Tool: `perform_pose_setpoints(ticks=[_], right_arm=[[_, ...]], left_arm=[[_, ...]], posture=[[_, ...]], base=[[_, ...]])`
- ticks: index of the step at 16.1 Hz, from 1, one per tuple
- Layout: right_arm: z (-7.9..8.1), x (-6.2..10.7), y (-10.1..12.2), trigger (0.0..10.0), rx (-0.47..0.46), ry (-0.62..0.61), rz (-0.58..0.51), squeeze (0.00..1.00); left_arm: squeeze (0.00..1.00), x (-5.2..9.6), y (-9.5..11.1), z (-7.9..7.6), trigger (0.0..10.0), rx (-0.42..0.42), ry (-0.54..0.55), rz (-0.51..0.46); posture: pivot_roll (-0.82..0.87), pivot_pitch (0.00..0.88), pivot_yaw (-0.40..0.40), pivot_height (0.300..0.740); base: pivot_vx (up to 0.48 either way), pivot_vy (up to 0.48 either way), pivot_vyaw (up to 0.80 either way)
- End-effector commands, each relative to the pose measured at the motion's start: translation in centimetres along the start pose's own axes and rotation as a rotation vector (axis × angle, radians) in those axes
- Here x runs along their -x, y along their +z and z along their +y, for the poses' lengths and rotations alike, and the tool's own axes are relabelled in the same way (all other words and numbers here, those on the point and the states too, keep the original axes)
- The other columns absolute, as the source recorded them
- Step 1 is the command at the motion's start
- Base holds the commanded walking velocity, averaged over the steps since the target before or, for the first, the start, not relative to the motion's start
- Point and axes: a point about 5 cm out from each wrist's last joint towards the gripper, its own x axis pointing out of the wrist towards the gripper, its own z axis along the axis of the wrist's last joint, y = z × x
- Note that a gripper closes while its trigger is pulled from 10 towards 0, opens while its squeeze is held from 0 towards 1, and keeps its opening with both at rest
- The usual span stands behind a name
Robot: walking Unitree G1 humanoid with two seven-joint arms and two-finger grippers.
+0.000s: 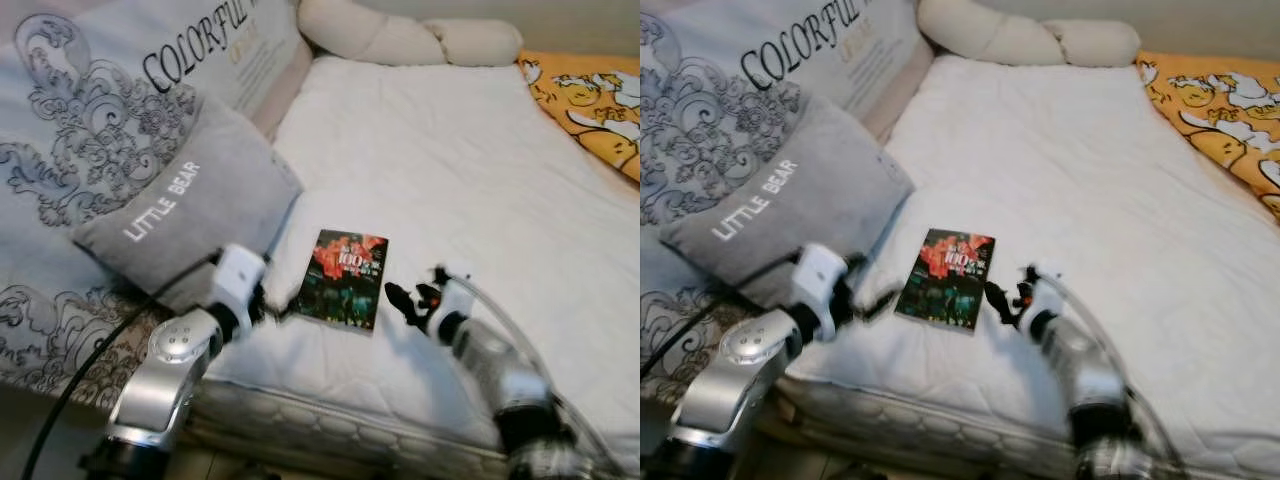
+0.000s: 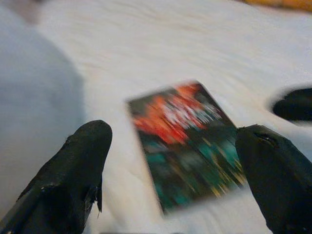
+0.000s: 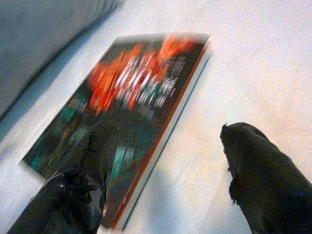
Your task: Clean up the room
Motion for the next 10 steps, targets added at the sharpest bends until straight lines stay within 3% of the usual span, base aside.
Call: perform_pose_setpoints(ticks=[1, 3, 5, 7, 8, 10], right_arm=[[0.2, 0.4, 2.2, 10.0, 0.065, -0.058, -0.115, 1.00], [1.0, 1.6, 2.3, 10.0, 0.052, -0.076, -0.187, 1.00], [1.4, 2.2, 2.3, 10.0, 0.142, -0.106, -0.203, 1.00], [1.4, 2.8, 2.4, 10.0, 0.147, -0.120, -0.213, 0.96], [1.4, 3.2, 2.3, 10.0, 0.155, -0.112, -0.208, 0.00], [1.3, 3.9, 1.8, 10.0, 0.154, -0.121, -0.193, 0.00]], left_arm=[[0.00, 0.3, 0.0, 0.3, 10.0, -0.003, 0.064, -0.010], [0.00, 0.6, -0.2, 0.4, 10.0, 0.006, 0.136, -0.013], [0.00, 1.3, -0.9, 0.4, 10.0, 0.022, 0.213, -0.010], [0.00, 2.1, -1.4, 0.5, 10.0, 0.026, 0.257, 0.005], [0.00, 2.4, -1.6, 0.5, 10.0, 0.030, 0.272, 0.011], [0.12, 3.1, -1.9, 0.7, 10.0, 0.044, 0.314, 0.028]], posture=[[-0.10, 0.000, 0.040, 0.740], [-0.10, 0.000, 0.028, 0.740], [-0.09, 0.000, 0.014, 0.740], [-0.09, 0.000, 0.006, 0.740], [-0.08, 0.000, 0.001, 0.740], [-0.08, 0.000, -0.007, 0.740]], base=[[0.000, -0.480, 0.00], [0.000, -0.480, 0.00], [0.000, -0.480, 0.00], [0.000, -0.480, 0.00], [0.000, -0.480, 0.00], [0.000, -0.480, 0.00]])
